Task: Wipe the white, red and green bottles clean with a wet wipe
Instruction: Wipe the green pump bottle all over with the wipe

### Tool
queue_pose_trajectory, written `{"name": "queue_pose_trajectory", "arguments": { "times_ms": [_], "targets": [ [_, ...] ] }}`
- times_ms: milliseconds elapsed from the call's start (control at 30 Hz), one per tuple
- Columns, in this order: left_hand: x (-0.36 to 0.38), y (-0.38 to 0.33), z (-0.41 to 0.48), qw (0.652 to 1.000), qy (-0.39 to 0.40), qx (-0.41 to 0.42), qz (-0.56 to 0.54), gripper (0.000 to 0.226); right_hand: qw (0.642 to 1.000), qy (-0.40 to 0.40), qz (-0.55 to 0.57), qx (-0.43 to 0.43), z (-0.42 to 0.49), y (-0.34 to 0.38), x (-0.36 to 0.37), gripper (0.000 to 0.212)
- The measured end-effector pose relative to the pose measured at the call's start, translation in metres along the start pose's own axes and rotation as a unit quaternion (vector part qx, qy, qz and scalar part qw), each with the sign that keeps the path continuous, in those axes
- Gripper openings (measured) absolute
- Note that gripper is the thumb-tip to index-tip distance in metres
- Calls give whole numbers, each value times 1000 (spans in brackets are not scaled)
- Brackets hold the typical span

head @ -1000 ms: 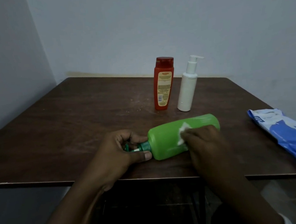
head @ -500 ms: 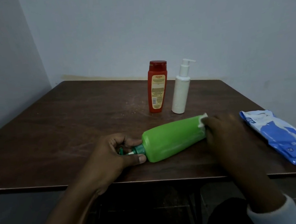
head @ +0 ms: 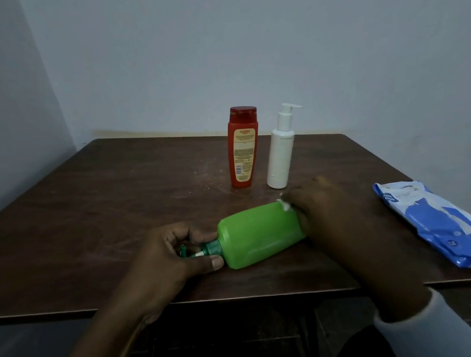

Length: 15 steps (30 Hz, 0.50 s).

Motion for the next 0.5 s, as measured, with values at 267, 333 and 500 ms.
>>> {"name": "queue_pose_trajectory", "arguments": {
  "times_ms": [267, 333, 500],
  "targets": [
    [-3, 9, 4, 999, -13, 0, -41, 27, 987, -98, 64, 106, -41, -53, 12, 33],
    [-3, 12, 6, 996, -3, -6, -86, 27, 985, -107, 84, 110, -49, -48, 15, 31],
    [4, 15, 10, 985, 3, -24, -172, 37, 990, -91, 102, 22, -54, -16, 16, 32]
  ]
}}
Point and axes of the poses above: each hand's wrist, its own z-axis towards the middle knuckle, its own x-axis out of the palm, y = z × x, the point moved 7 cm from there along z, towards the middle knuckle, and after that the axes turned 14 degrees about y, right-handed, at the moved point
